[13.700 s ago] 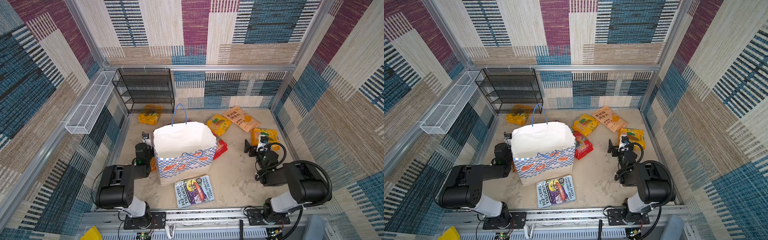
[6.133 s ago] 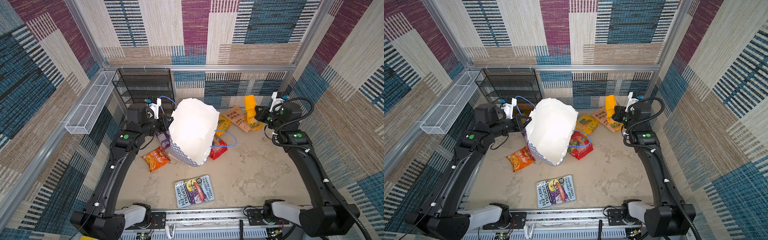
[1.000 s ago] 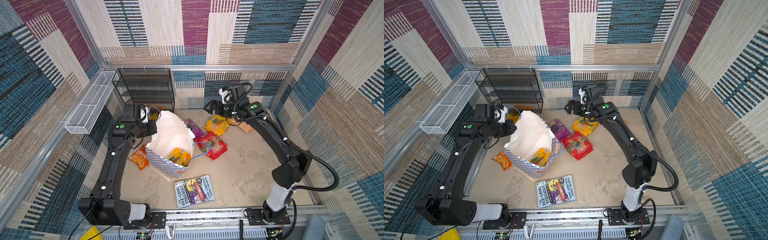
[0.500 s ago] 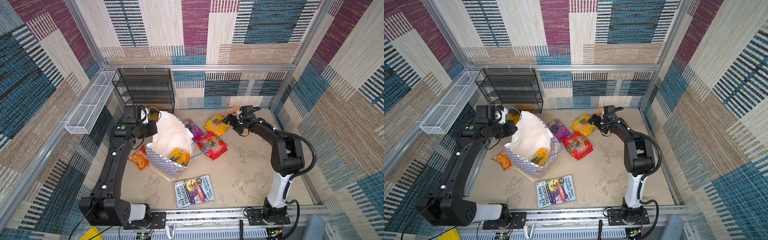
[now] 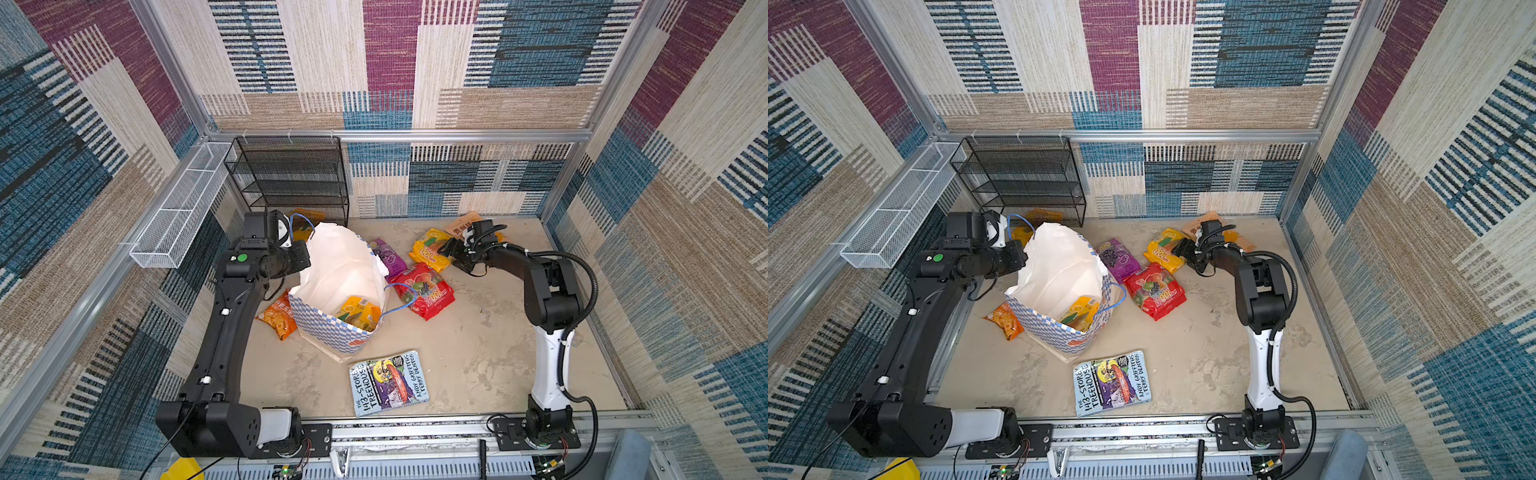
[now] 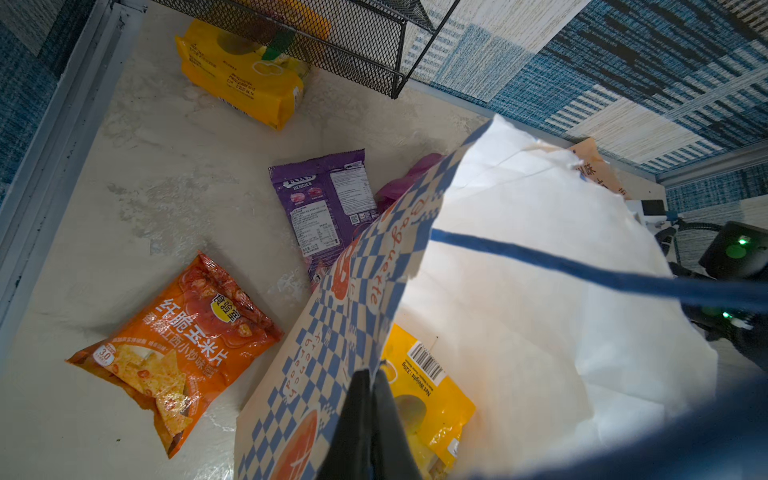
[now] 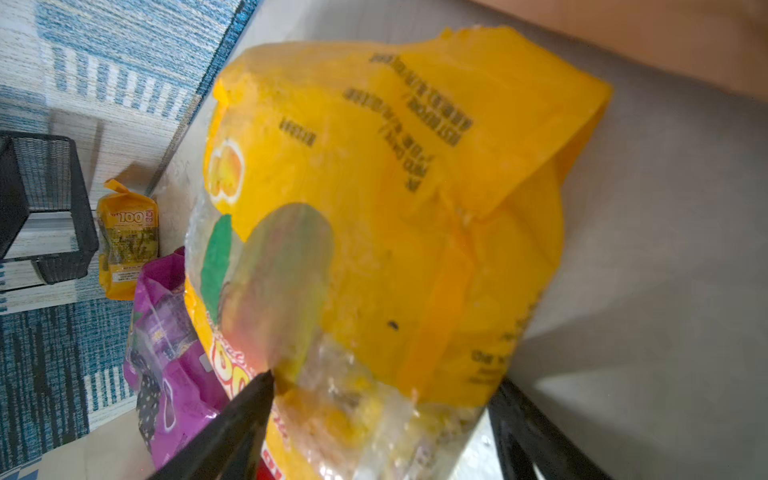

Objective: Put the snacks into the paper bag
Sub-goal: 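Move the right gripper to the second yellow mango bag and grasp it, then lift the second mango bag and carry it toward the paper bag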

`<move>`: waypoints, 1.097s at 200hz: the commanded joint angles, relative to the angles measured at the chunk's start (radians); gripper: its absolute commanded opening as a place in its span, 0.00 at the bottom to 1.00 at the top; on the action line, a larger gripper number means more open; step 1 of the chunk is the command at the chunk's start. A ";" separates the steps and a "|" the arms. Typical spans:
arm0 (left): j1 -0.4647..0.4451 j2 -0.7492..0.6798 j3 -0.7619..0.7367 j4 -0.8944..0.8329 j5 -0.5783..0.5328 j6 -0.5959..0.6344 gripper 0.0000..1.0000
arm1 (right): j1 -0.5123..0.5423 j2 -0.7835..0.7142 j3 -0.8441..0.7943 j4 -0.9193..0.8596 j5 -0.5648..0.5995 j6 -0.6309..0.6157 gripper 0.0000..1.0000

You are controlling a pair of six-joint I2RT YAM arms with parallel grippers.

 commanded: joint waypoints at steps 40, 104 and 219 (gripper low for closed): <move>0.008 0.000 -0.006 0.017 0.030 -0.016 0.00 | 0.002 0.042 -0.018 0.068 -0.035 0.024 0.42; 0.017 0.005 -0.005 0.022 0.060 -0.022 0.00 | -0.001 -0.004 -0.041 0.088 -0.034 0.029 0.09; 0.025 0.001 -0.014 0.042 0.116 -0.029 0.00 | 0.001 -0.332 0.004 0.025 -0.028 -0.022 0.00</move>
